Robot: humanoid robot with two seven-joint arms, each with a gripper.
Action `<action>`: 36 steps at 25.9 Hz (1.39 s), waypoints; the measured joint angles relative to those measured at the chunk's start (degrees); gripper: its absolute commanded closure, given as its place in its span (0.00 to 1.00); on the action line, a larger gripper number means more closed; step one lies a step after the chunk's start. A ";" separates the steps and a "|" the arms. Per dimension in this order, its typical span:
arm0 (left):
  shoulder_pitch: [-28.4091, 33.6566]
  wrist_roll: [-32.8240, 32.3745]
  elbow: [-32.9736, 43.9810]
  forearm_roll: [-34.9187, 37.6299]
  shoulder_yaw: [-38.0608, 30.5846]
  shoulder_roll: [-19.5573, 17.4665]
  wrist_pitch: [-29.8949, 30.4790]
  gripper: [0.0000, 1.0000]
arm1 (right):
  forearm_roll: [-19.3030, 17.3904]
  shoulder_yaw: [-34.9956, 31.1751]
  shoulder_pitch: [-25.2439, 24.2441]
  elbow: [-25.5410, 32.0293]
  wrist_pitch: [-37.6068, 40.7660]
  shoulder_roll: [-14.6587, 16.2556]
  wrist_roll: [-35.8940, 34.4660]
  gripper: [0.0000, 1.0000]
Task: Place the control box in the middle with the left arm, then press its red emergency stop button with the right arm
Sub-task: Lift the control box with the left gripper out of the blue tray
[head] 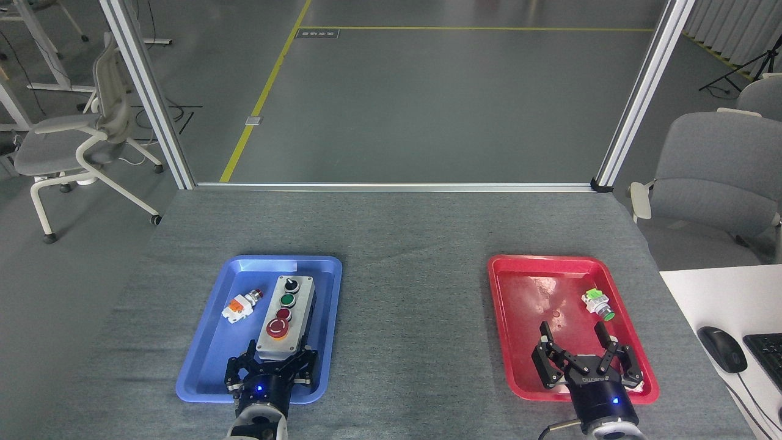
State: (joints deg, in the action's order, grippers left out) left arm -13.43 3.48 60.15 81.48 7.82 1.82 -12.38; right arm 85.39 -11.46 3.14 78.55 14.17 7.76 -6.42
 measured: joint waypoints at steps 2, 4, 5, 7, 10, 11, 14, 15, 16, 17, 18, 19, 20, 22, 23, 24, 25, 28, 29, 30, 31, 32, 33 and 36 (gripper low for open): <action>-0.70 0.06 -0.70 -0.01 0.00 -0.02 0.05 0.03 | -0.37 -0.04 -0.02 0.08 0.11 0.08 -0.09 0.02; -1.47 0.08 -1.51 -0.05 0.00 -0.05 0.16 0.04 | -0.55 -0.08 0.10 0.02 0.11 0.07 -0.11 0.02; -1.85 0.09 -1.99 -0.16 0.00 -0.07 0.19 0.04 | -0.62 -0.09 0.19 -0.04 0.08 0.08 -0.07 0.02; -2.54 0.09 -3.05 -0.83 0.00 -0.14 0.19 0.05 | -0.73 -0.09 0.28 0.01 -0.05 0.15 0.39 0.02; -3.68 0.09 -4.90 -2.85 0.01 -0.36 0.49 0.14 | -0.76 -0.07 0.24 0.22 -0.05 0.59 0.54 0.02; -4.07 0.11 -5.62 -3.45 0.01 -0.46 0.49 0.18 | -0.75 -0.07 0.16 0.24 -0.05 0.76 0.54 0.02; -5.00 0.11 -7.56 -4.39 0.03 -0.63 0.57 0.47 | -0.69 -0.08 0.08 0.31 -0.05 1.06 0.58 0.02; -5.34 0.12 -7.97 -4.51 0.06 -0.70 0.67 0.69 | -0.68 -0.09 0.05 0.32 -0.05 1.08 0.60 0.02; -5.56 0.24 -8.29 -4.59 0.08 -0.79 0.82 0.99 | -0.67 -0.10 0.05 0.34 -0.01 1.09 0.63 0.02; -5.66 0.24 -8.48 -4.65 0.10 -0.86 0.95 1.00 | -0.66 -0.11 0.04 0.35 -0.01 1.10 0.63 0.02; -5.76 0.25 -8.55 -4.71 0.11 -0.91 1.30 1.00 | -0.64 -0.12 0.03 0.35 -0.01 1.10 0.63 0.02; -5.84 0.19 -8.55 -4.75 0.10 -1.01 1.83 1.00 | -0.62 -0.12 0.02 0.35 0.02 1.10 0.64 0.02; -5.88 0.11 -8.48 -4.79 0.08 -1.02 2.41 1.00 | -0.61 -0.13 0.03 0.35 0.02 1.09 0.64 0.02; -5.83 0.06 -7.59 -4.88 0.08 -0.92 3.62 1.00 | -0.59 -0.14 0.02 0.32 0.02 1.02 0.64 0.02; -5.69 0.03 -6.56 -4.94 0.07 -0.93 4.07 1.00 | -0.59 -0.13 0.02 0.31 0.02 1.00 0.64 0.02; -5.49 0.03 -5.27 -5.12 0.03 -0.98 4.11 1.00 | -0.58 -0.12 0.02 0.30 0.02 0.98 0.64 0.02; -5.13 0.29 -3.67 -5.47 -0.01 -1.10 4.11 1.00 | -0.58 -0.11 0.00 0.30 0.02 0.97 0.64 0.02; -3.60 0.70 1.84 -6.89 -0.01 -1.29 4.81 1.00 | -0.57 -0.07 -0.05 0.29 0.04 0.90 0.82 0.02; -3.05 0.82 3.76 -7.25 0.01 -1.32 4.97 1.00 | -0.57 -0.06 -0.05 0.29 0.09 0.86 0.94 0.02; -2.60 0.94 5.18 -7.48 0.04 -1.31 5.02 1.00 | -0.57 -0.06 -0.06 0.29 0.11 0.83 0.95 0.02; -2.10 0.94 6.73 -7.66 0.10 -1.19 5.02 1.00 | -0.57 -0.05 -0.06 0.29 0.13 0.80 0.84 0.02; -1.77 0.94 7.96 -7.76 0.23 -0.91 5.00 1.00 | -0.57 -0.05 -0.06 0.29 0.13 0.78 0.69 0.02; -1.60 0.97 8.88 -7.83 0.37 -0.31 4.91 1.00 | -0.57 -0.05 -0.07 0.29 0.15 0.76 0.58 0.02; -1.43 1.09 9.79 -7.52 0.64 2.80 4.53 1.00 | -0.57 -0.05 -0.07 0.29 0.22 0.70 0.52 0.02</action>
State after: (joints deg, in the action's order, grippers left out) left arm -14.85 4.56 69.94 73.96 8.46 4.62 -7.85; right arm 84.82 -11.51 3.08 78.84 14.39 8.46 -5.90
